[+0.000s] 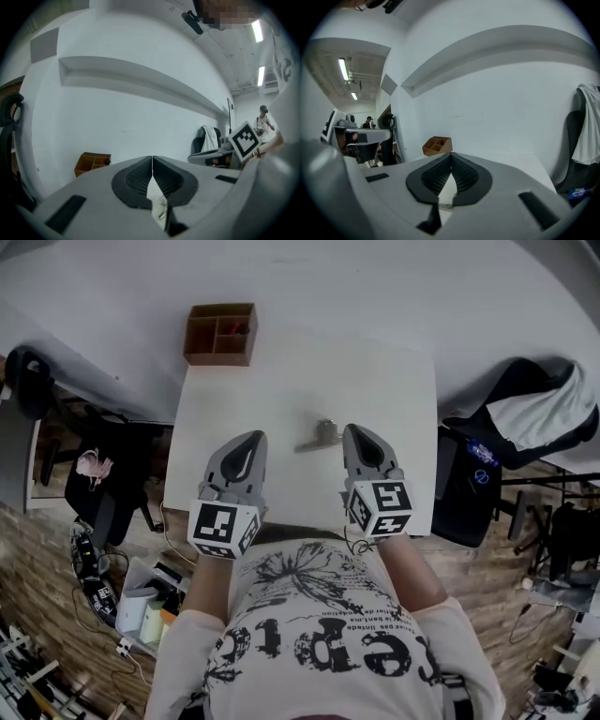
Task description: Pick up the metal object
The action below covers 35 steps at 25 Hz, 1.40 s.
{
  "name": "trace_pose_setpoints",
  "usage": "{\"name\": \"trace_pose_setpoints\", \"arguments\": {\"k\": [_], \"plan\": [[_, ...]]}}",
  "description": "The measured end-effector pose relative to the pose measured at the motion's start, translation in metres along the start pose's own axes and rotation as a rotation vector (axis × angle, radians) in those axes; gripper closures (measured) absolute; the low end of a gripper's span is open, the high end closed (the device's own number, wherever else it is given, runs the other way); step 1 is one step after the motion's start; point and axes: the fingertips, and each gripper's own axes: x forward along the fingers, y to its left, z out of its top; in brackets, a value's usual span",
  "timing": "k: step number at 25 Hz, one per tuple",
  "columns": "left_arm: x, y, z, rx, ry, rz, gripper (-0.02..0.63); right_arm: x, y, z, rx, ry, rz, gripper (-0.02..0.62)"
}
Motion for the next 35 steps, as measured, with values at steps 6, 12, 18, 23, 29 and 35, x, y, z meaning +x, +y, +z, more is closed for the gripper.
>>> {"name": "trace_pose_setpoints", "arguments": {"k": [6, 12, 18, 23, 29, 35], "plan": [[0.025, 0.017, -0.007, 0.012, 0.028, -0.002, 0.594, 0.038, -0.013, -0.044, 0.017, 0.159, -0.001, 0.603], [0.04, 0.037, -0.019, 0.004, 0.054, -0.047, 0.594, 0.071, -0.02, -0.091, 0.022, 0.303, -0.029, 0.501], [0.049, 0.056, -0.039, -0.024, 0.093, -0.086, 0.594, 0.097, -0.021, -0.143, 0.039, 0.463, -0.057, 0.389], [0.054, 0.07, -0.057, -0.021, 0.141, -0.091, 0.594, 0.111, -0.033, -0.18, 0.042, 0.584, -0.114, 0.299], [0.061, 0.093, -0.062, -0.048, 0.139, -0.071, 0.594, 0.123, -0.036, -0.206, 0.07, 0.678, -0.13, 0.291], [0.07, 0.099, -0.054, -0.063, 0.119, -0.098, 0.594, 0.13, -0.036, -0.213, 0.079, 0.733, -0.159, 0.308]]}}
